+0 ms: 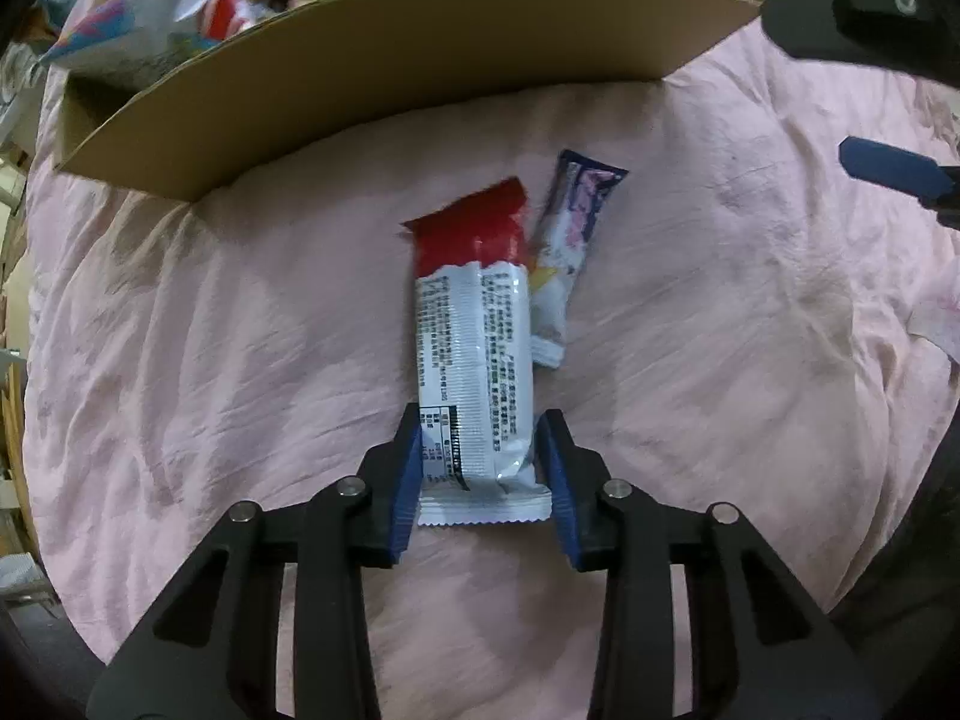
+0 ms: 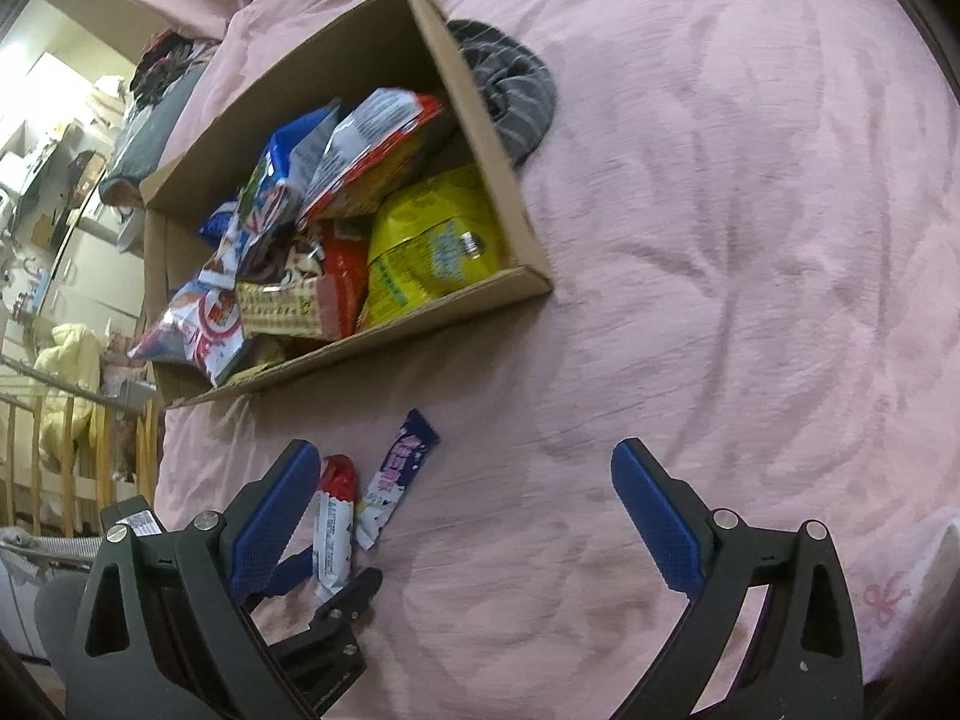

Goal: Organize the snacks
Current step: 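Grasp the white-red bar with the left tool while the right tool grasps the white-blue bar, then lift both bars and carry them over the box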

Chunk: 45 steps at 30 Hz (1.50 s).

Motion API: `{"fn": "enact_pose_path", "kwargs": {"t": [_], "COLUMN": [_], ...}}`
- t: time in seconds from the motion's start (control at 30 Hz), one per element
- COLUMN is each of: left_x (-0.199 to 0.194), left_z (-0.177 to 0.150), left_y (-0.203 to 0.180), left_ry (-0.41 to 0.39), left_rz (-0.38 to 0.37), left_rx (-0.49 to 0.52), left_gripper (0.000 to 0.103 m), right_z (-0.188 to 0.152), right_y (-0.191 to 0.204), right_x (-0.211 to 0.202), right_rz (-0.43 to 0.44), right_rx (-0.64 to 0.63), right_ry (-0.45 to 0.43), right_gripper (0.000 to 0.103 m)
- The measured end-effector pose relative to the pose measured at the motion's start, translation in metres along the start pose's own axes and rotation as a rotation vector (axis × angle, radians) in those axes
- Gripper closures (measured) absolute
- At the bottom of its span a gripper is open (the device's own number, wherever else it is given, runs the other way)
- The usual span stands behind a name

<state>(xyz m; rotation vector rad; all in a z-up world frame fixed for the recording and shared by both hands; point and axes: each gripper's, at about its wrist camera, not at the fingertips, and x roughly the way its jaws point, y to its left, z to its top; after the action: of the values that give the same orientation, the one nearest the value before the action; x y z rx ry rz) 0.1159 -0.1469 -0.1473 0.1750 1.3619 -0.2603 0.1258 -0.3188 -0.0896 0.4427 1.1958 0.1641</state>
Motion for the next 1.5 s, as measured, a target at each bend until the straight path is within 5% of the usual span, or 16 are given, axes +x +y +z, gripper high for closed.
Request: {"fn": "enact_pose_path", "kwargs": {"t": [0.4,0.67,0.83,1.0,1.1,1.23,1.5], "left_x": [-0.027,-0.045,-0.048,-0.055,-0.057,-0.06,-0.05], "left_z": [-0.007,-0.015,-0.018,-0.027,-0.026,-0.03,-0.023], "left_y": [0.082,0.121,0.129,0.126,0.121,0.124,0.109], "left_ry": [-0.02,-0.069,-0.072,-0.087,-0.098,-0.105,-0.124], "left_rz": [-0.004,0.02,0.008,0.013,0.021,0.029,0.042], "left_rx": [-0.202,-0.269,-0.281,-0.272,-0.276,-0.266,-0.26], "left_gripper": [0.071,0.071,0.071,0.071,0.071,0.071,0.071], "right_z": [-0.006,-0.02,-0.02,-0.021,-0.026,-0.032,-0.047], "right_y": [0.027,0.052,0.062,0.058,0.062,0.06,0.062], "right_x": [0.042,0.094,0.102,0.104,0.102,0.092,0.064], "right_rz": [0.087,0.032,-0.018,-0.089,-0.121,-0.108,-0.021], "right_rx": [0.021,0.016,-0.028,-0.079,-0.135,-0.155,-0.198], "right_ry": [0.164,0.298,0.28,0.278,0.271,0.266,0.246], "right_gripper": [0.003,0.004,0.025,0.061,0.073,0.084,0.085]}}
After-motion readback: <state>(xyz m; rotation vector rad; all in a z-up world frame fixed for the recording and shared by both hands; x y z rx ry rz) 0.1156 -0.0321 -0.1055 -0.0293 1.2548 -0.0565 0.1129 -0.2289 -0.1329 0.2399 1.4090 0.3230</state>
